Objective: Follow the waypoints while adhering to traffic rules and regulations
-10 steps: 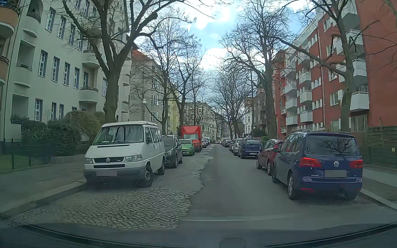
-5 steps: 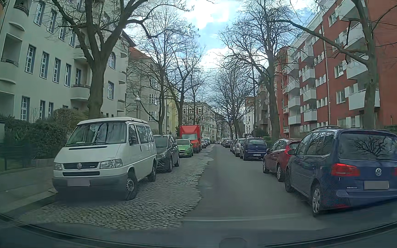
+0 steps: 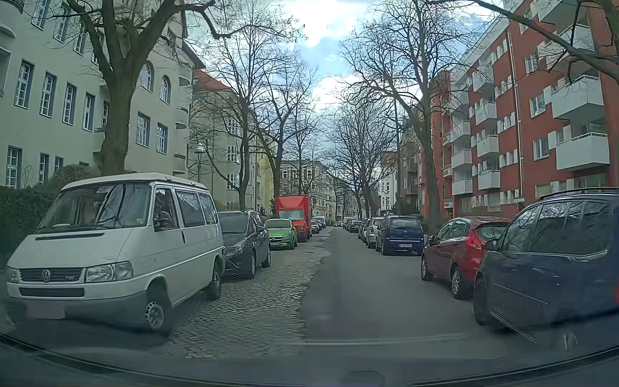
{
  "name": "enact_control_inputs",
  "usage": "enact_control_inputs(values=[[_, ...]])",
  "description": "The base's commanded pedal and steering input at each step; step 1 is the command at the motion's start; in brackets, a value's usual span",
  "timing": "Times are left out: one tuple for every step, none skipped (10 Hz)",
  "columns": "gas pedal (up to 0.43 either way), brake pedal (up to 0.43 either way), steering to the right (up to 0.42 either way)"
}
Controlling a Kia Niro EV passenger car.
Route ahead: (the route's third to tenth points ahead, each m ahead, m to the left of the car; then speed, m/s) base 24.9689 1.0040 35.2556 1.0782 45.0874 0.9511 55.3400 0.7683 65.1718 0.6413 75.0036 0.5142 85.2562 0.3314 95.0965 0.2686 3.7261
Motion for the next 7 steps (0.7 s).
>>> enact_control_inputs(values=[[0.039, 0.03, 0.009], [0.039, 0.03, 0.01], [0.039, 0.03, 0.009], [0.039, 0.03, 0.009], [0.039, 0.03, 0.009], [0.039, 0.03, 0.009], [0.039, 0.03, 0.011]])
